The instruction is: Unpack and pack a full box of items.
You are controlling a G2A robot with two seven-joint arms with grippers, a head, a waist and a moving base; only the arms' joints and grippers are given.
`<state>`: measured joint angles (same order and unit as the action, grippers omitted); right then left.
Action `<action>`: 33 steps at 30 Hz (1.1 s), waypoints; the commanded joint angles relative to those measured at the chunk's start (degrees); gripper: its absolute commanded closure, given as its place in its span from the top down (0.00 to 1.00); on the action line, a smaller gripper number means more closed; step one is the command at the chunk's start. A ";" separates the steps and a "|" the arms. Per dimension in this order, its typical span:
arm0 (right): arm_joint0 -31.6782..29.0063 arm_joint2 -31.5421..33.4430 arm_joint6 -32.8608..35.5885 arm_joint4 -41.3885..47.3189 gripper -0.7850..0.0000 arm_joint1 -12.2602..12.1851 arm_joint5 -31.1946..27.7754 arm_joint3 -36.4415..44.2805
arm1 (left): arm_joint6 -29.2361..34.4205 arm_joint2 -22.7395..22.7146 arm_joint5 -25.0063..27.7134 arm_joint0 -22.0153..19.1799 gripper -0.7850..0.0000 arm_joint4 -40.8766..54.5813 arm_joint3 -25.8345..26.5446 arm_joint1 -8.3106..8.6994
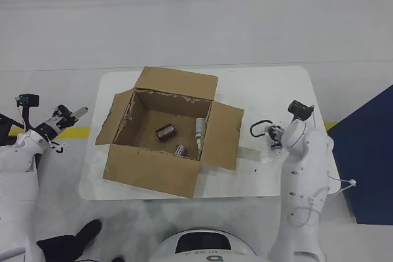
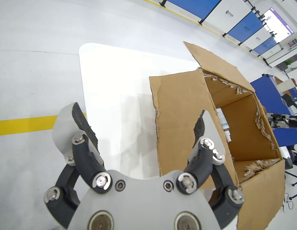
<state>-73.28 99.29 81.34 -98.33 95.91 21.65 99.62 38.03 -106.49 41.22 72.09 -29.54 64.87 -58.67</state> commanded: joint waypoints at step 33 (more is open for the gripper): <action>-6.77 -1.10 -5.65 14.34 0.00 0.99 4.37 14.82 | 0.00 0.00 0.00 0.00 1.00 0.00 0.00 0.00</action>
<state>-78.31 98.69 76.82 -87.32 96.78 26.43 110.75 38.03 -106.49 41.22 72.09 -29.54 64.87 -58.67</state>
